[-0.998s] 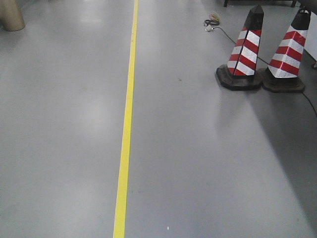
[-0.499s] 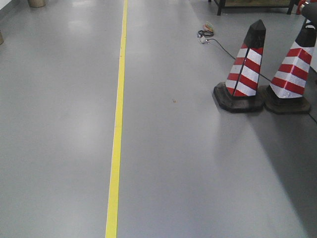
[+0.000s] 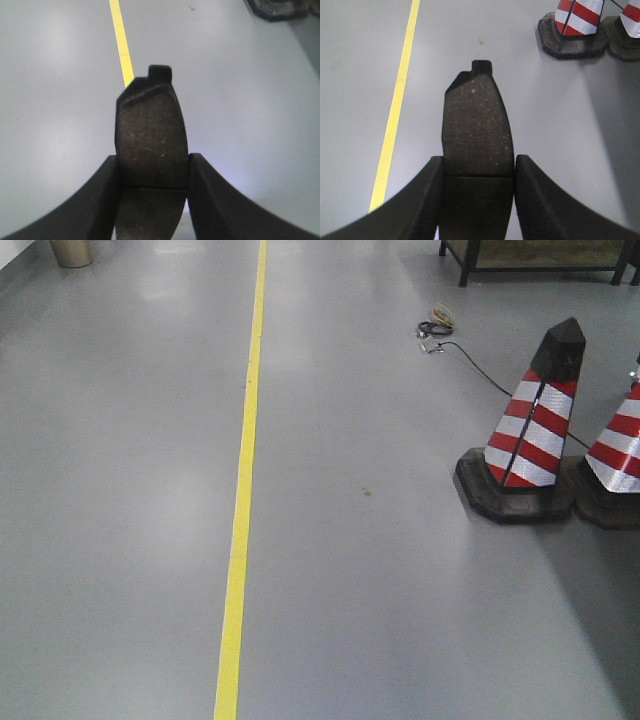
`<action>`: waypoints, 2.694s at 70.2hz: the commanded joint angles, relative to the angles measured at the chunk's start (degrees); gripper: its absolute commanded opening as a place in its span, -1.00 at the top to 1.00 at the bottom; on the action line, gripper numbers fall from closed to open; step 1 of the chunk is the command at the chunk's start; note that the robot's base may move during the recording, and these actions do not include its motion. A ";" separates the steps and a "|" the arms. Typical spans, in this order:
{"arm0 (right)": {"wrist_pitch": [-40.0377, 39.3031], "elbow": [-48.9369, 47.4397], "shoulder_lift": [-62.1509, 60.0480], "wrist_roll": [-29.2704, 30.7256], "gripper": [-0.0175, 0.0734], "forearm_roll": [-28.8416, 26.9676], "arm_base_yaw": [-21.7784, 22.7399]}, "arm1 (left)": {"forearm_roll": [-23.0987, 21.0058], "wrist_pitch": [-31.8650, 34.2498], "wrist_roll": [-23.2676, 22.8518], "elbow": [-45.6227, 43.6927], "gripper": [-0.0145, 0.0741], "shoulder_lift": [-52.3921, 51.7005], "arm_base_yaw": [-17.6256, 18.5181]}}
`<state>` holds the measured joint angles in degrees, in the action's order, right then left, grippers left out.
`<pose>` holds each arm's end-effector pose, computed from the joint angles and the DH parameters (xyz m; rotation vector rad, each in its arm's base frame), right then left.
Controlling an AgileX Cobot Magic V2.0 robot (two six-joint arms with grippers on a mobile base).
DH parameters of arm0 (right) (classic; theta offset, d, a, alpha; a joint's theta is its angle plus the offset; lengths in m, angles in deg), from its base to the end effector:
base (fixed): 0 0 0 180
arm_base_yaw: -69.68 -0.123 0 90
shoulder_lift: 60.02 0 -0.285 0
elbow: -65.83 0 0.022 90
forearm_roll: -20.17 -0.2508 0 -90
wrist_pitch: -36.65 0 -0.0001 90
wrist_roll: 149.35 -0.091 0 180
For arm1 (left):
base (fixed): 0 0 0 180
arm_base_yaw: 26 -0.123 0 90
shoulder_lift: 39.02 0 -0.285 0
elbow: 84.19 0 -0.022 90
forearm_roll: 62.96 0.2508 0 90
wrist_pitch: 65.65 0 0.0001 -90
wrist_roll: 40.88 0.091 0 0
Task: Move and align brake pads A on conveyor
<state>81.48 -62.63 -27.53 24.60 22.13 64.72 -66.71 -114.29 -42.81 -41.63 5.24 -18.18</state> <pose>0.0775 0.0045 0.2669 0.0071 2.2493 0.0632 0.1072 -0.0192 0.2930 0.0943 2.3659 -0.1613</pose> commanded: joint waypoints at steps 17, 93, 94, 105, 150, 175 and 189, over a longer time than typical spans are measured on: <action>-4.72 -1.67 0.26 0.47 0.60 0.54 0.12 | -0.47 4.20 -0.47 -1.61 0.69 -0.29 0.25; -4.79 -1.67 0.26 0.47 0.60 0.65 0.12 | -0.47 4.20 -0.47 -1.61 0.69 -0.29 0.25; -4.79 -1.67 0.26 0.47 0.60 0.65 0.12 | -0.47 4.20 -0.47 -1.61 0.69 -0.29 0.25; -4.79 -1.67 0.26 0.47 0.60 0.65 0.12 | -0.47 4.20 -0.47 -1.61 0.69 -0.29 0.25; -4.74 -1.67 0.26 0.47 0.60 0.64 0.12 | -0.47 4.20 -0.47 -1.61 0.69 -0.29 0.25; -4.75 -1.67 0.26 0.47 0.60 0.59 0.12 | -0.47 4.20 -0.47 -1.61 0.69 -0.29 0.25; -4.75 -1.67 0.26 0.47 0.60 0.59 0.12 | -0.47 4.20 -0.47 -1.61 0.69 -0.29 0.25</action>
<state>81.22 -62.63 -27.53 24.60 22.13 64.72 -66.65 -114.29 -42.81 -41.63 5.24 -18.18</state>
